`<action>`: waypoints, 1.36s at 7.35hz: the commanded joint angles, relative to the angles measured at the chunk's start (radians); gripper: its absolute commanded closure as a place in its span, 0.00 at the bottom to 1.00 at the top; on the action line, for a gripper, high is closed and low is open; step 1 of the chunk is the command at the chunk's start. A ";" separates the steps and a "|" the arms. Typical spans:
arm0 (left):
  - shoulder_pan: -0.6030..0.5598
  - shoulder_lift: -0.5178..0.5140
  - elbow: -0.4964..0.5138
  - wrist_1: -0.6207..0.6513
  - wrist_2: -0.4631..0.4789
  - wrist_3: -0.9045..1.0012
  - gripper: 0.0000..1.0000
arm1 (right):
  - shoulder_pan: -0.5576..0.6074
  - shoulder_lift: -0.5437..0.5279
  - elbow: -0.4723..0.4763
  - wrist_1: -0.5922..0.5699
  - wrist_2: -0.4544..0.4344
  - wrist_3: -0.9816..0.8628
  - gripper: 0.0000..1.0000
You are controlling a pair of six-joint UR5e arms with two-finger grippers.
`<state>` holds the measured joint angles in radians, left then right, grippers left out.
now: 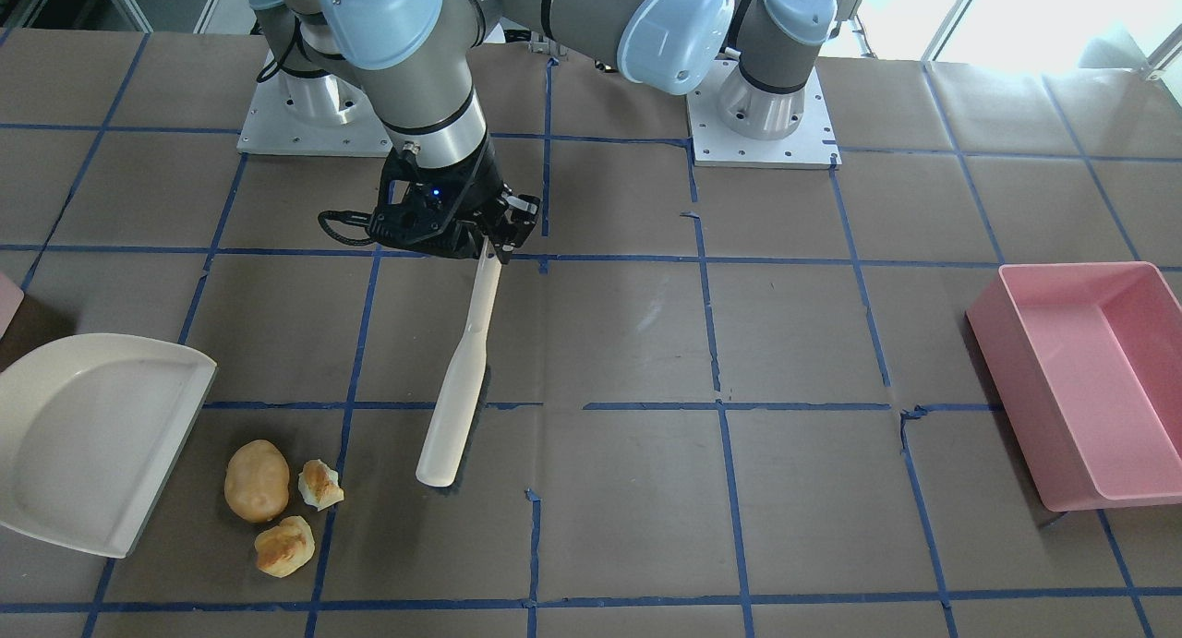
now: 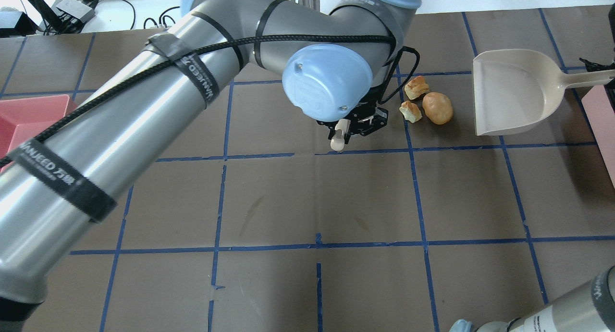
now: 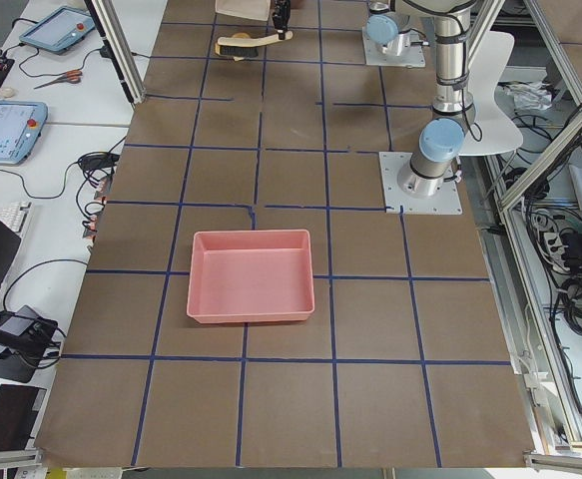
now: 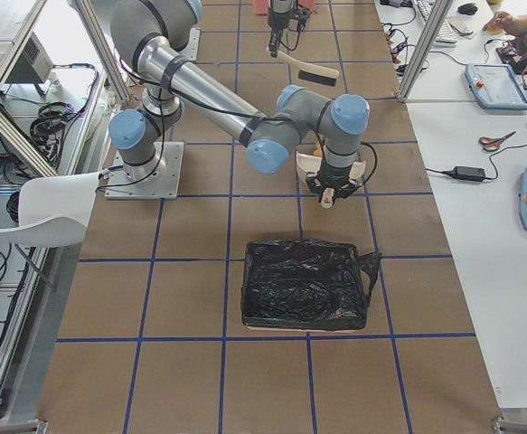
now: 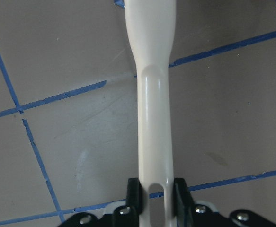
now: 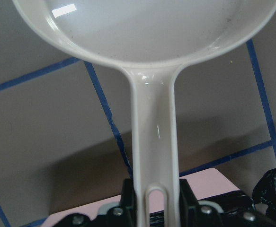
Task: Sweep and dump trash in nearest bin
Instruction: 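Sweep the bread pieces with the left gripper's brush toward the held dustpan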
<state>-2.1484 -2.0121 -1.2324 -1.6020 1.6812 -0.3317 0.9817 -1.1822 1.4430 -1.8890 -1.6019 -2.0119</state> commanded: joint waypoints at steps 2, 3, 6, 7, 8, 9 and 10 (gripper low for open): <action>-0.057 -0.210 0.243 -0.025 0.055 -0.093 1.00 | 0.009 0.077 0.002 -0.048 0.023 -0.100 0.97; -0.105 -0.293 0.320 -0.036 0.098 -0.124 1.00 | 0.012 0.097 0.004 -0.070 0.043 -0.103 0.96; -0.171 -0.388 0.353 -0.027 0.156 -0.269 1.00 | 0.032 0.131 0.008 -0.088 0.045 -0.093 0.96; -0.177 -0.398 0.355 -0.023 0.157 -0.309 1.00 | 0.047 0.137 0.011 -0.119 0.043 -0.094 0.96; -0.186 -0.398 0.363 -0.021 0.178 -0.353 1.00 | 0.049 0.139 0.011 -0.121 0.043 -0.094 0.96; -0.189 -0.415 0.367 -0.022 0.271 -0.355 1.00 | 0.049 0.139 0.013 -0.122 0.043 -0.093 0.96; -0.206 -0.442 0.376 -0.021 0.291 -0.357 1.00 | 0.049 0.141 0.014 -0.122 0.043 -0.091 0.96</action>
<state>-2.3386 -2.4259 -0.8659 -1.6241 1.9214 -0.6784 1.0299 -1.0436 1.4554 -2.0088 -1.5585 -2.1048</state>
